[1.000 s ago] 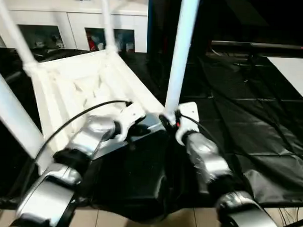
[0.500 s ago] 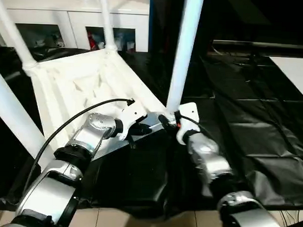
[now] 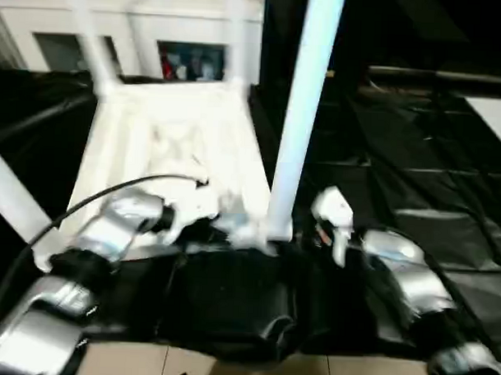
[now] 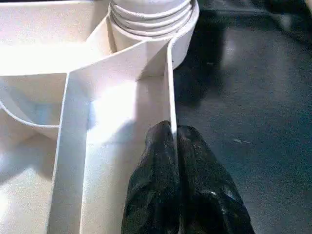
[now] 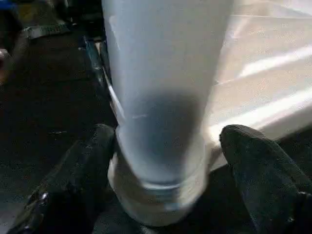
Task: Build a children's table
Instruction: Rotate leg to tighten
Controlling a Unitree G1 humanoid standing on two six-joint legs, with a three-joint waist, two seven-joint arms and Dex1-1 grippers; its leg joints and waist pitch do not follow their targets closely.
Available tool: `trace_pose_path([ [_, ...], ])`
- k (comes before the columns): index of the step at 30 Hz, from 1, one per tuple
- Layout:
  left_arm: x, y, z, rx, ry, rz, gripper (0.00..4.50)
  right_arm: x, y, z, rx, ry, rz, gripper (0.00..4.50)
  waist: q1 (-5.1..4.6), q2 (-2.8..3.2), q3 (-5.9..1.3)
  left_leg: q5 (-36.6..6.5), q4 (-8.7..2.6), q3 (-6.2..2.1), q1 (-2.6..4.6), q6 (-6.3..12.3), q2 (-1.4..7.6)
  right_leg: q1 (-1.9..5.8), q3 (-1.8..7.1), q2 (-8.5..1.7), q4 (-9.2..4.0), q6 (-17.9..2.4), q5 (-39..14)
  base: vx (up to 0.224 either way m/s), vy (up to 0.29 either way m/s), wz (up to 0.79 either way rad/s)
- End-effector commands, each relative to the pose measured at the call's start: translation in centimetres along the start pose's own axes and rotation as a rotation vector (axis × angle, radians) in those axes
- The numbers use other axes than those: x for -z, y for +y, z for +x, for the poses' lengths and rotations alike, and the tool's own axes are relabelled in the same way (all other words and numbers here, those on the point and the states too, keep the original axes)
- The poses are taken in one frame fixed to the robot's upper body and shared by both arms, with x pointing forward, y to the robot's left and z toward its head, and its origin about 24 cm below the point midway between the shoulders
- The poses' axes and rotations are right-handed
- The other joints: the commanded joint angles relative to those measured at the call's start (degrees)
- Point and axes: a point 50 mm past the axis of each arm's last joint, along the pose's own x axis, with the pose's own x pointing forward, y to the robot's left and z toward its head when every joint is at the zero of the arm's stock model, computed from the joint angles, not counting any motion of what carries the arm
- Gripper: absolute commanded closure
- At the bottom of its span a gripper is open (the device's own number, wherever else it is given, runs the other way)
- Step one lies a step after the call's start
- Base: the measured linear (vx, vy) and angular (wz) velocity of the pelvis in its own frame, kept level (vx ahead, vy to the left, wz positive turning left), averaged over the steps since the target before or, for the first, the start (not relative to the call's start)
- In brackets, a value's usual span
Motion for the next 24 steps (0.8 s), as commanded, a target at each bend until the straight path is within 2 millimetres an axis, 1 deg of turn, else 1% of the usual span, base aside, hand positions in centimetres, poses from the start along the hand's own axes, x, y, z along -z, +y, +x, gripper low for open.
trace_pose_path([
  [1,0.59,-1.39,1.41,0.139,0.053,0.003,4.5,-0.41,0.06,-0.17,-0.027,-0.002,-0.02,0.78,-0.11,0.4,-3.49,-8.4,-3.85,-0.92,0.52,3.69,3.74,2.35,2.86,-5.24,-3.69,-15.4,0.7,0.0,0.0,0.0],
  [2,0.62,-1.39,1.19,0.138,0.058,0.005,4.5,-0.4,0.09,-0.14,-0.043,0.008,-0.024,0.78,-0.14,0.27,-3.35,-8.7,-3.88,-0.89,0.5,3.57,3.72,2.24,2.85,-5.21,-3.84,-15.3,-0.2,0.0,0.0,0.0],
  [3,0.65,-1.37,1.09,0.136,0.062,0.006,4.5,-0.38,0.14,-0.11,-0.054,0.013,-0.028,0.78,-0.14,0.27,-3.35,-8.7,-3.88,-0.89,0.5,3.57,3.72,2.24,2.85,-5.21,-3.84,-15.3,-0.2,0.0,0.0,0.0],
  [4,0.71,-1.33,0.99,0.134,0.066,0.004,4.5,-0.31,0.18,-0.04,-0.068,0.023,-0.029,0.78,-0.19,0.21,-3.32,-9.3,-3.97,-0.97,0.42,3.11,3.7,2.33,2.82,-5.25,-3.93,-15.0,-2.1,0.0,0.0,0.0],
  [5,0.71,-1.33,0.99,0.134,0.066,0.004,4.5,-0.31,0.18,-0.04,-0.068,0.023,-0.029,0.78,-0.18,0.23,-3.33,-9.2,-3.97,-0.99,0.46,3.0,3.7,2.32,2.84,-5.24,-3.92,-14.9,-2.3,0.0,0.0,0.0],
  [7,0.75,-1.36,0.88,0.13,0.072,0.003,4.5,-0.19,0.37,-0.01,-0.095,0.039,-0.03,0.78,-0.2,0.22,-3.34,-8.7,-3.93,-0.98,0.47,2.96,3.67,2.31,2.86,-5.23,-3.87,-14.8,-1.8,0.0,0.0,0.0],
  [8,0.73,-1.41,0.83,0.124,0.071,-0.004,4.5,-0.05,0.64,0.02,-0.129,0.056,-0.03,0.78,-0.21,0.02,-3.44,-7.8,-3.83,-0.99,0.33,3.3,3.64,2.51,2.8,-5.26,-3.65,-14.8,-0.7,0.0,0.0,0.0],
  [9,0.72,-1.41,0.82,0.123,0.071,-0.005,4.5,0.0,0.71,0.03,-0.138,0.062,-0.03,0.78,-0.21,0.02,-3.44,-7.8,-3.83,-0.99,0.33,3.3,3.64,2.51,2.8,-5.26,-3.65,-14.8,-0.7,0.0,0.0,0.0],
  [10,0.69,-1.38,0.84,0.119,0.068,-0.008,4.5,0.04,0.72,0.05,-0.14,0.065,-0.032,0.78,-0.23,-0.11,-3.43,-6.7,-3.69,-0.93,0.21,3.89,3.54,2.51,2.78,-5.22,-3.64,-14.7,0.4,0.0,0.0,0.0],
  [11,0.66,-1.35,0.85,0.117,0.067,-0.008,4.5,0.08,0.72,0.07,-0.14,0.067,-0.033,0.78,-0.21,-0.13,-3.45,-6.3,-3.66,-0.94,0.17,4.04,3.53,2.52,2.79,-5.25,-3.56,-14.7,0.8,0.0,0.0,0.0],
  [13,0.63,-1.34,0.86,0.116,0.066,-0.008,4.5,0.11,0.73,0.08,-0.141,0.069,-0.033,0.78,-0.19,-0.03,-3.39,-6.4,-3.65,-0.94,0.22,4.22,3.53,2.4,2.74,-5.22,-3.66,-14.6,0.1,0.0,0.0,0.0],
  [18,0.69,-1.3,0.78,0.109,0.07,-0.014,4.5,0.12,0.46,0.46,-0.131,0.067,-0.024,0.78,-0.35,-0.27,-3.27,-6.7,-3.71,-0.92,0.24,4.02,3.52,2.33,2.73,-5.2,-3.74,-14.6,-1.2,0.0,0.0,0.0],
  [19,0.7,-1.31,0.75,0.108,0.07,-0.016,4.5,0.09,0.44,0.49,-0.131,0.065,-0.023,1.04,-0.32,-0.19,-3.28,-6.7,-3.7,-0.93,0.28,4.09,3.56,2.33,2.74,-5.22,-3.73,-14.6,-1.4,0.0,0.0,0.0],
  [21,0.78,-1.36,0.67,0.107,0.072,-0.02,4.5,0.03,0.39,0.52,-0.127,0.059,-0.02,1.04,-0.3,-0.12,-3.27,-6.5,-3.7,-0.94,0.26,4.12,3.59,2.32,2.75,-5.27,-3.7,-14.7,-1.2,0.0,0.0,0.0],
  [22,0.78,-1.37,0.67,0.107,0.073,-0.02,4.5,0.03,0.39,0.52,-0.127,0.059,-0.019,1.15,-0.31,-0.24,-3.26,-6.1,-3.68,-0.94,0.24,4.3,3.56,2.36,2.73,-5.21,-3.63,-14.7,-0.6,0.0,0.0,0.0],
  [23,0.85,-1.42,0.62,0.107,0.074,-0.024,4.5,0.02,0.38,0.54,-0.126,0.056,-0.018,1.15,-0.33,-0.24,-3.26,-6.0,-3.68,-0.95,0.23,4.34,3.56,2.36,2.7,-5.17,-3.58,-14.7,-0.4,0.0,0.0,0.0],
  [24,0.86,-1.44,0.61,0.108,0.075,-0.024,4.5,0.02,0.39,0.54,-0.127,0.056,-0.018,1.3,-0.34,-0.24,-3.2,-5.9,-3.66,-0.93,0.2,4.48,3.55,2.34,2.71,-5.18,-3.6,-14.6,-0.3,0.0,0.0,0.0],
])
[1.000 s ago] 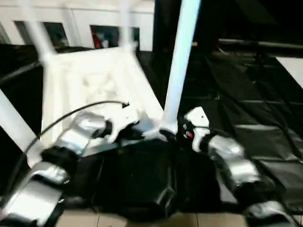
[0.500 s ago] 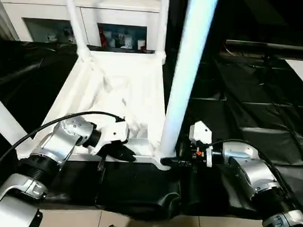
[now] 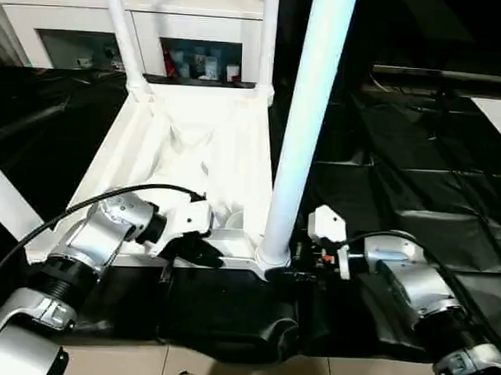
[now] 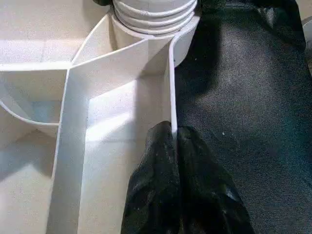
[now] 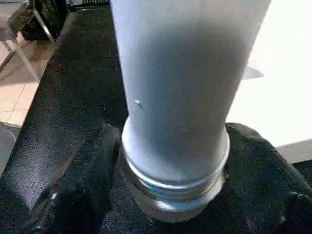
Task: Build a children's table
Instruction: Rotate leg to tighten
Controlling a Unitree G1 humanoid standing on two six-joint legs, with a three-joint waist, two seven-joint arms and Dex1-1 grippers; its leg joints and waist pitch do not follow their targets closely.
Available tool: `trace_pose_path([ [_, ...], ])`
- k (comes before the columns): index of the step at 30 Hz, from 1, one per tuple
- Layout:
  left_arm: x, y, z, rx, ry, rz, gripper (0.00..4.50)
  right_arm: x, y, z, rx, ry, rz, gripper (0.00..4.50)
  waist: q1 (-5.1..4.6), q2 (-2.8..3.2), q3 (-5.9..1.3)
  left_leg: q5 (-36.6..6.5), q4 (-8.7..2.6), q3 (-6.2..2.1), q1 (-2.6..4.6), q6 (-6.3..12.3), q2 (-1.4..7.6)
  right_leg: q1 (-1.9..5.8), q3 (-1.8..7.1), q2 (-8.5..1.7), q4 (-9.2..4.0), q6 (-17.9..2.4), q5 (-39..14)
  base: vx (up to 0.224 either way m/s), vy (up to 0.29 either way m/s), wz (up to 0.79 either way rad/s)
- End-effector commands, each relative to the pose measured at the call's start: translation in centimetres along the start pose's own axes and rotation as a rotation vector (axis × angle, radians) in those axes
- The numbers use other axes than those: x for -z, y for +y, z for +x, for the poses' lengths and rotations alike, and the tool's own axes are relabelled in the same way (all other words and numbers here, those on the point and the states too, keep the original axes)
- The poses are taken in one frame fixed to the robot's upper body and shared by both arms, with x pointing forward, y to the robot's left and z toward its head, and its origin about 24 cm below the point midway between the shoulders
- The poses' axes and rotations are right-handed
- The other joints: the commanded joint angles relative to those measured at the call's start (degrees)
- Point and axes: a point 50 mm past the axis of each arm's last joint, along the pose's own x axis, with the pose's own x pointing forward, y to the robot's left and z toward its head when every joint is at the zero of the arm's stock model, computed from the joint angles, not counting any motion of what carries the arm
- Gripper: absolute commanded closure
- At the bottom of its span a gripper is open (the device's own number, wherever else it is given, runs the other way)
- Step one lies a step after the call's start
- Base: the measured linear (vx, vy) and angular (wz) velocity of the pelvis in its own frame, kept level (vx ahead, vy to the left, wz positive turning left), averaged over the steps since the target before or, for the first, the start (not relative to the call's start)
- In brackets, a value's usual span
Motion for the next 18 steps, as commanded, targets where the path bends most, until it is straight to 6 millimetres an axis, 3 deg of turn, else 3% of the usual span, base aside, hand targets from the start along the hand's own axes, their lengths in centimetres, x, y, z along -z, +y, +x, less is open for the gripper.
trace_pose_path([
  [1,1.01,-1.0,1.0,0.076,0.053,-0.025,4.5,-0.41,-0.22,-0.04,-0.003,-0.003,-0.012,1.42,-0.2,-0.16,-3.21,-6.0,-3.78,-0.89,0.51,4.48,3.5,2.45,2.81,-5.16,-3.61,-14.6,-0.3,0.0,0.0,0.0],
  [5,1.36,-1.25,1.01,0.082,0.06,-0.041,4.5,-0.35,-0.2,0.08,-0.008,-0.01,-0.004,1.75,-0.26,-0.18,-3.1,-6.6,-3.87,-0.92,0.52,4.34,3.53,2.41,2.82,-5.19,-3.77,-14.4,-2.1,0.0,0.0,0.0],
  [13,1.45,-1.31,1.11,0.086,0.062,-0.054,4.5,-0.15,-0.02,0.28,-0.005,-0.025,0.015,1.83,-0.28,-0.16,-3.17,-6.3,-3.82,-0.89,0.53,4.21,3.49,2.46,2.84,-5.18,-3.75,-14.4,-1.7,0.0,0.0,0.0],
  [18,1.2,-0.73,1.4,0.026,0.041,-0.073,4.5,-0.18,-0.8,0.69,0.134,-0.079,0.038,1.83,-0.52,-0.02,-3.03,-7.7,-4.0,-0.96,0.52,3.52,3.48,2.31,2.83,-5.31,-4.02,-14.5,-3.7,0.0,0.0,0.0],
])
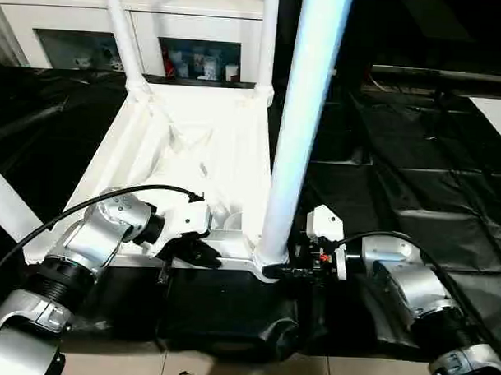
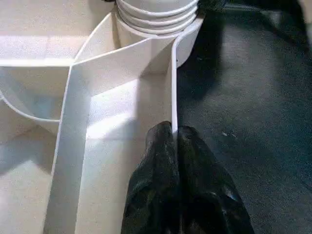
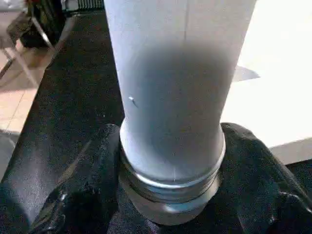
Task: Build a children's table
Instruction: Rotate leg to tighten
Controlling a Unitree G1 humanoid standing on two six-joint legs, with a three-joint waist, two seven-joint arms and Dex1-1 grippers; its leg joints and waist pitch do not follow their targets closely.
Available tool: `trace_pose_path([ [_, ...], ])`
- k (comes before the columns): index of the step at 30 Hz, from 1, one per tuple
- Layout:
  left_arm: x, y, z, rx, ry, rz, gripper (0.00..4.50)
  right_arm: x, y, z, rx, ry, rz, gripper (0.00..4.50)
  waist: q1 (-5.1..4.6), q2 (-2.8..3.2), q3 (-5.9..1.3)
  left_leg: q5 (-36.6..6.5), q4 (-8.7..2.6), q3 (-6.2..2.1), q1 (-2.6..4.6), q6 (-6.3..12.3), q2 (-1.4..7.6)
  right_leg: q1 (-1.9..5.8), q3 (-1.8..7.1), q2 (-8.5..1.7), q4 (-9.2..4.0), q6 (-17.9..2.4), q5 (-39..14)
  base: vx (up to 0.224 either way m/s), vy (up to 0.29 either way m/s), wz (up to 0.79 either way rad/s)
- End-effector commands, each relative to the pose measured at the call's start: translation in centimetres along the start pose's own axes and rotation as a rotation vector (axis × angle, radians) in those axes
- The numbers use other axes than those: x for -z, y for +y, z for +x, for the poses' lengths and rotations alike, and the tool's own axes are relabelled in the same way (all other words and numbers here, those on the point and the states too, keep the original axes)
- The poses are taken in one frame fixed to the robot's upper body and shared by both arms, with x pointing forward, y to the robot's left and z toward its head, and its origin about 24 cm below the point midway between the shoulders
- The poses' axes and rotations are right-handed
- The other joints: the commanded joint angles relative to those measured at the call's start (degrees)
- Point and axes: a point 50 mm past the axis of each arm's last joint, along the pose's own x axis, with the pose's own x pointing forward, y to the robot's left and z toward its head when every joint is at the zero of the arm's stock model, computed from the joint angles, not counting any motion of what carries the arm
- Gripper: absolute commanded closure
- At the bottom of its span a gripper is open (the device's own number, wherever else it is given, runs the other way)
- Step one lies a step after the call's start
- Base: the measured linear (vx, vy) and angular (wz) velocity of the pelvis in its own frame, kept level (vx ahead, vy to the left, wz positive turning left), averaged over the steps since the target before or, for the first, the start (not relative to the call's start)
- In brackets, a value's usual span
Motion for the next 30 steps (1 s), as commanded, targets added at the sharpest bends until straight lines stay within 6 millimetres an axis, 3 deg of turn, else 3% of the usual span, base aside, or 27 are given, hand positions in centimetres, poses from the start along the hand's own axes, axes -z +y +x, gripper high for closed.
trace_pose_path([
  [1,0.9,-0.5,1.7,0.028,0.033,-0.052,4.5,-0.4,-1.0,0.1,0.131,-0.044,0.012,1.84,-0.28,-0.13,-3.0,-8.3,-4.1,-0.96,0.51,3.2,3.46,2.35,2.86,-5.33,-4.24,-14.4,-4.7,0.0,0.0,0.0],
  [2,0.7,0.0,2.0,-0.017,0.021,-0.067,4.5,-0.2,-1.4,0.5,0.217,-0.054,0.032,1.84,-0.54,-0.23,-2.73,-10.5,-4.38,-1.03,0.56,2.19,3.4,2.25,2.99,-5.44,-4.71,-13.8,-9.1,0.0,0.0,0.0],
  [3,0.6,0.4,2.4,-0.055,0.008,-0.089,4.5,0.1,-1.7,0.9,0.301,-0.065,0.071,1.84,-0.54,-0.23,-2.73,-10.5,-4.38,-1.03,0.56,2.19,3.4,2.25,2.99,-5.44,-4.71,-13.8,-9.1,0.0,0.0,0.0],
  [4,0.4,0.8,2.8,-0.085,-0.007,-0.102,4.5,0.4,-1.9,1.4,0.369,-0.071,0.112,1.84,-0.91,-0.07,-2.42,-13.1,-4.65,-1.17,0.88,0.63,3.31,1.95,3.14,-5.67,-5.37,-12.7,-15.0,0.0,0.0,0.0],
  [5,0.3,0.9,3.0,-0.099,-0.014,-0.108,4.5,0.6,-2.0,1.6,0.402,-0.072,0.125,1.84,-1.16,-0.17,-2.24,-14.0,-4.77,-1.23,0.82,0.15,3.2,1.91,3.16,-5.61,-5.54,-12.1,-17.1,0.0,0.0,0.0],
  [6,0.2,1.0,3.2,-0.112,-0.02,-0.114,4.5,0.7,-2.1,1.8,0.432,-0.072,0.136,1.84,-1.43,-0.29,-2.33,-14.4,-4.97,-1.47,0.65,-0.48,3.18,2.24,3.15,-5.74,-5.64,-11.0,-19.3,0.0,0.0,0.0],
  [9,-0.9,2.1,4.7,-0.2,-0.069,-0.159,4.5,1.6,-2.8,3.4,0.693,-0.035,0.241,1.84,-2.12,-0.22,-2.17,-14.7,-5.3,-1.7,0.3,-1.29,3.09,2.06,3.03,-5.53,-5.63,-9.7,-20.8,0.0,0.0,0.0],
  [10,-1.2,2.4,5.1,-0.227,-0.068,-0.162,4.5,1.8,-3.1,3.7,0.764,-0.012,0.257,1.84,-2.53,-0.18,-2.28,-15.7,-5.26,-1.8,0.68,-1.97,3.01,1.8,3.22,-5.73,-5.89,-9.5,-22.0,0.0,0.0,0.0],
  [14,-2.1,3.4,6.3,-0.316,-0.066,-0.173,4.5,1.5,-3.9,5.3,0.971,0.006,0.311,1.84,-2.74,-0.02,-2.48,-14.3,-5.0,-1.53,1.01,-1.5,2.93,1.77,3.46,-5.54,-5.71,-10.7,-16.6,0.0,0.0,0.0],
  [20,-2.1,3.4,6.8,-0.305,-0.057,-0.169,4.5,0.8,-3.7,6.7,0.963,-0.002,0.281,1.85,-2.68,-0.03,-2.73,-10.6,-4.81,-1.22,0.65,0.63,2.89,2.28,3.31,-5.23,-4.95,-12.4,-6.8,0.0,0.0,0.0],
  [23,-1.6,3.3,6.7,-0.307,-0.037,-0.165,4.5,0.4,-3.4,7.1,0.929,-0.052,0.272,1.85,-2.57,-0.13,-2.59,-11.4,-4.88,-1.17,0.69,1.0,2.95,2.34,3.36,-5.46,-5.24,-12.5,-8.5,0.0,0.0,0.0],
  [25,-1.3,3.2,6.5,-0.302,-0.029,-0.165,4.5,0.2,-3.6,6.8,0.924,-0.09,0.271,1.29,-2.58,-0.1,-2.48,-12.7,-5.03,-1.19,0.82,0.85,3.11,2.19,3.41,-5.47,-5.37,-12.4,-10.3,0.0,0.0,0.0],
  [27,-1.2,3.2,6.5,-0.3,-0.027,-0.165,4.5,0.1,-3.6,6.7,0.924,-0.099,0.269,1.29,-2.57,-0.05,-2.49,-13.0,-5.1,-1.22,0.85,0.76,3.17,2.16,3.44,-5.46,-5.4,-12.4,-10.7,0.0,0.0,0.0],
  [30,-0.5,2.9,6.1,-0.28,-0.004,-0.158,4.5,-0.5,-4.0,5.6,0.86,-0.134,0.207,0.96,-2.5,-0.07,-2.66,-11.9,-5.0,-1.19,0.78,1.11,3.16,2.41,3.38,-5.34,-5.05,-12.9,-7.1,0.0,0.0,0.0],
])
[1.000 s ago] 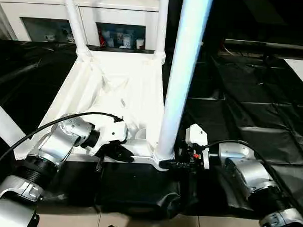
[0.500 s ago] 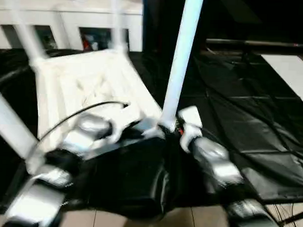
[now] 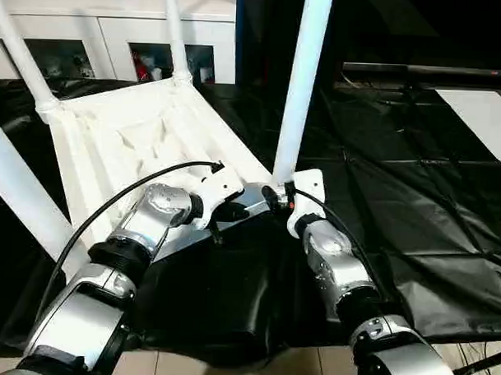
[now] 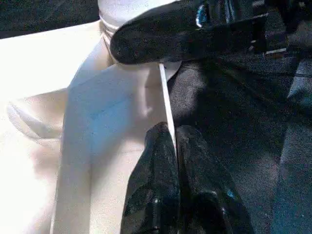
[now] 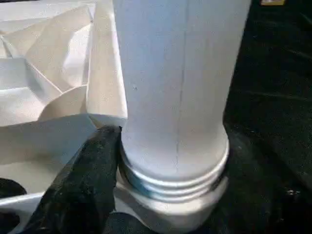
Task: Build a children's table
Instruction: Rotate leg to tighten
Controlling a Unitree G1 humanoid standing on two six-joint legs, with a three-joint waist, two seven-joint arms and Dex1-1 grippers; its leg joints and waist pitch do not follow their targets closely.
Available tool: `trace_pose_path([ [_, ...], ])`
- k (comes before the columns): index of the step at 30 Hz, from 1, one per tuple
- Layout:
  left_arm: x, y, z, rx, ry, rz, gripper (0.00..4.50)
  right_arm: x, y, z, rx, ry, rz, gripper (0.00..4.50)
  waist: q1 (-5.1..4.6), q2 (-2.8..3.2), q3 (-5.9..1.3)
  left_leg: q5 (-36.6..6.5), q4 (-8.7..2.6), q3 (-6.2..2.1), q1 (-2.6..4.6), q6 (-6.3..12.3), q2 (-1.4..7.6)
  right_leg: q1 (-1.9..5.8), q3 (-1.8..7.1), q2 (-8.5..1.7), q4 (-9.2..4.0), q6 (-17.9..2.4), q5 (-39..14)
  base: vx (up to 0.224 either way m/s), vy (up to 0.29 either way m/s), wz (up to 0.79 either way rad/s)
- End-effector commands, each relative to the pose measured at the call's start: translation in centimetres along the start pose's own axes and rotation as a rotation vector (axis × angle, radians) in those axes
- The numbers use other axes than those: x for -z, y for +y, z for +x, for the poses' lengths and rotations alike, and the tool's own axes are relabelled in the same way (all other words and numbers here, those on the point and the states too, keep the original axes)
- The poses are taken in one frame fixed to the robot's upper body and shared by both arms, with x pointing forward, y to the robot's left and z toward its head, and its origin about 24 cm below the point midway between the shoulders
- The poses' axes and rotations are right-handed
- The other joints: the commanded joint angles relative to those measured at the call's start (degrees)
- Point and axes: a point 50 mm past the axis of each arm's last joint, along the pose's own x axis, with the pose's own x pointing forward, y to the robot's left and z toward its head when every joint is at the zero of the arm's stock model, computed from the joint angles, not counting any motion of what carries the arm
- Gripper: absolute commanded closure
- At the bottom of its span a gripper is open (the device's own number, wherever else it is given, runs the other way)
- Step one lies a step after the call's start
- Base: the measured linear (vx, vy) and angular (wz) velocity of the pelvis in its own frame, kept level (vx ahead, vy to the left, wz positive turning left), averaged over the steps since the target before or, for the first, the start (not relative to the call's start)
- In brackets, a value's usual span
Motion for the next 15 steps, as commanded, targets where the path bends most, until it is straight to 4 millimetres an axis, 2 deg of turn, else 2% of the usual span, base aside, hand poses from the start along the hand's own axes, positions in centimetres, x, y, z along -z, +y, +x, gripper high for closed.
trace_pose_path([
  [1,2.6,-2.0,0.6,0.136,0.108,0.0,4.5,-0.3,0.1,-0.3,-0.118,-0.018,-0.016,0.8,0.3,0.24,-2.73,-11.3,-4.09,-1.07,-0.02,2.2,3.29,2.33,3.26,-5.32,-4.73,-13.1,-5.2,0.0,0.0,0.0],
  [4,2.8,-2.0,0.3,0.146,0.11,0.008,4.5,-0.9,0.0,-0.8,-0.228,-0.046,-0.023,0.7,0.64,0.2,-2.92,-8.5,-3.88,-0.99,-0.13,4.0,3.35,2.63,3.16,-5.37,-4.33,-13.9,0.0,0.0,0.0,0.0],
  [6,2.9,-2.0,0.2,0.151,0.108,0.013,4.5,-1.3,-0.1,-1.3,-0.312,-0.068,-0.063,0.7,0.75,0.35,-2.99,-8.0,-3.85,-1.0,-0.13,4.48,3.39,2.7,3.03,-5.38,-4.3,-14.2,1.0,0.0,0.0,0.0],
  [7,3.0,-2.0,-0.2,0.174,0.103,0.014,4.5,-1.6,-0.5,-2.2,-0.443,-0.08,-0.1,0.7,1.01,0.38,-3.04,-7.8,-3.74,-1.01,-0.14,4.89,3.42,2.88,3.01,-5.39,-4.2,-14.3,1.7,0.0,0.0,0.0],
  [9,3.1,-2.2,-0.4,0.202,0.1,0.024,4.5,-1.6,-0.8,-3.0,-0.528,-0.073,-0.14,0.7,1.15,0.24,-2.98,-8.0,-3.76,-1.01,-0.2,5.38,3.49,2.97,2.97,-5.38,-4.26,-14.3,1.8,0.0,0.0,0.0],
  [10,3.1,-2.3,-0.6,0.225,0.093,0.034,4.5,-1.5,-1.0,-3.4,-0.575,-0.063,-0.172,0.7,1.52,0.27,-3.02,-7.9,-3.75,-1.03,-0.17,5.47,3.54,2.95,2.88,-5.35,-4.25,-14.2,1.5,0.0,0.0,0.0],
  [12,3.2,-2.5,-0.9,0.262,0.087,0.04,4.5,-1.3,-1.3,-4.1,-0.641,-0.043,-0.201,0.7,1.7,0.4,-2.94,-8.7,-3.75,-0.94,-0.1,5.08,3.53,2.81,2.86,-5.36,-4.46,-14.4,-0.8,0.0,0.0,0.0],
  [15,3.6,-3.6,-2.4,0.441,0.09,0.069,4.5,-0.9,-2.4,-6.1,-0.813,0.03,-0.244,0.7,2.02,0.39,-3.03,-8.7,-3.74,-0.93,-0.11,4.98,3.66,2.92,2.85,-5.38,-4.38,-14.5,-1.0,0.0,0.0,0.0],
])
